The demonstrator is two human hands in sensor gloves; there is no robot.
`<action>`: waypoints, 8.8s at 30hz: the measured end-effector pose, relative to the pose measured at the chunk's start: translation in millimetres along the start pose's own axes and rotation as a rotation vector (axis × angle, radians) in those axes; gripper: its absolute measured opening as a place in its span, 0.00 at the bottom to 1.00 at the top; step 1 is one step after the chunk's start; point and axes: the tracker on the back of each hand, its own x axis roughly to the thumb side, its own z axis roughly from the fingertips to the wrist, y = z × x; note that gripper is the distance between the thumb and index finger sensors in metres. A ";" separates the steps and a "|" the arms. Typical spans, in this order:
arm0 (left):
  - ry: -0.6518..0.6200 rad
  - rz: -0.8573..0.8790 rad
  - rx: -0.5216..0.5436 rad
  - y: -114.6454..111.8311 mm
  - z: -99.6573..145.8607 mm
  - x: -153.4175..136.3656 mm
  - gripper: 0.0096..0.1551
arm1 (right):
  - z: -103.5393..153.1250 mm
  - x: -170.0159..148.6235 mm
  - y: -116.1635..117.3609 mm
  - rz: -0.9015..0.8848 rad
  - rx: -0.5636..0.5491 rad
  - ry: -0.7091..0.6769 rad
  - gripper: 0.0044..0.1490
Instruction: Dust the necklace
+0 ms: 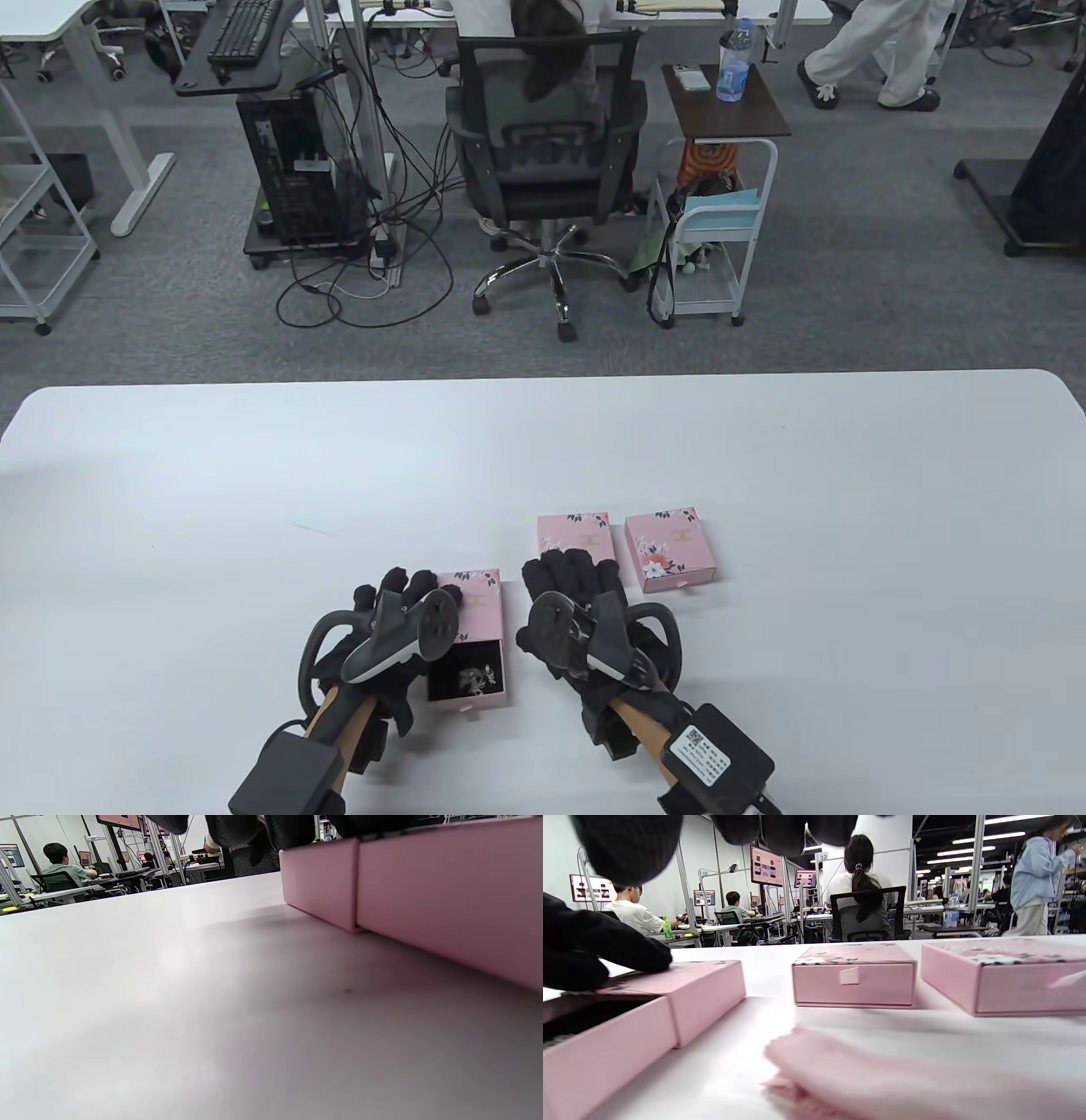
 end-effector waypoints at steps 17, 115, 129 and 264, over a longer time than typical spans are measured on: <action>-0.190 0.019 0.192 21.5 36.5 45.5 0.29 | 23.1 -26.8 5.4 0.010 -0.076 0.048 0.52; -0.209 0.595 0.882 163.9 156.4 -26.2 0.20 | 16.5 -2.3 -74.2 -0.706 -0.378 0.068 0.24; -0.243 0.536 0.855 162.7 155.0 -11.7 0.20 | 17.1 17.7 -38.3 -1.550 -0.023 -0.171 0.24; -0.077 0.725 1.034 167.2 175.2 -59.4 0.20 | 0.7 -2.0 19.6 -0.252 0.520 0.149 0.27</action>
